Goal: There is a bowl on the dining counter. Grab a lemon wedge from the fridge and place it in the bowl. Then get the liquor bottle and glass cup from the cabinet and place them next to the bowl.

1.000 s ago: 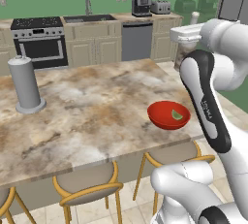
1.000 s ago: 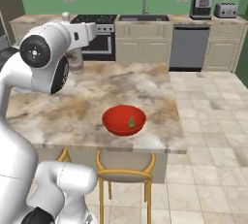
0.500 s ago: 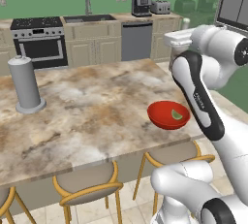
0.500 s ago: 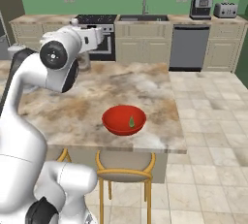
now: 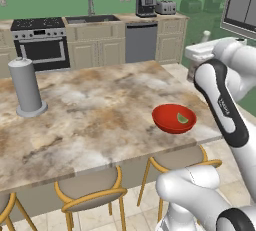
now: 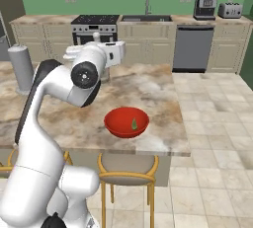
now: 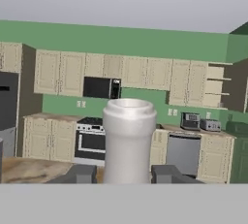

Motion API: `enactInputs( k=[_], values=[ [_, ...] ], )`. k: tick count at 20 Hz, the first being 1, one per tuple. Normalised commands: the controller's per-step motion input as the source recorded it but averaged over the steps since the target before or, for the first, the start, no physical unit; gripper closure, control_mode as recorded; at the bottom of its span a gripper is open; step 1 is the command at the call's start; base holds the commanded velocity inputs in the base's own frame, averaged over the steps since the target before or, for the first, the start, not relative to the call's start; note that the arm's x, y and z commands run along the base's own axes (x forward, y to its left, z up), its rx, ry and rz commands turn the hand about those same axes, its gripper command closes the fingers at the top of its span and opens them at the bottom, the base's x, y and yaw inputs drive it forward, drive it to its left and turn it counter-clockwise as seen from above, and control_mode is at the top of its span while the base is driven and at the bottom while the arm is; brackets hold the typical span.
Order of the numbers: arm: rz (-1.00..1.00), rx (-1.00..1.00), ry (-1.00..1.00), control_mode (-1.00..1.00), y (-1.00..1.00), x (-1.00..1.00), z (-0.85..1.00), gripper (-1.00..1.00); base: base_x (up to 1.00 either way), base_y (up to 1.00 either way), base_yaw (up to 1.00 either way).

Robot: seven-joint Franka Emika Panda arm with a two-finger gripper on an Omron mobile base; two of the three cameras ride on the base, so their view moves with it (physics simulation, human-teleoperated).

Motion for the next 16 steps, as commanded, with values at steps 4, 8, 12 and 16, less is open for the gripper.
enactInputs(
  k=[4,8,12,16],
  values=[
    [0.01,-0.05,0.08,-1.00,-0.57,0.00,-0.28,1.00,0.00,0.00,0.00],
    [0.04,-0.07,0.14,-1.00,-0.61,0.00,-0.27,1.00,0.00,0.00,0.00],
    [0.04,-0.08,0.23,-1.00,-0.53,0.00,-0.25,1.00,0.00,0.00,0.00],
    [0.15,-0.11,0.12,-1.00,-0.35,0.00,-0.42,1.00,0.00,0.00,0.00]
  ],
)
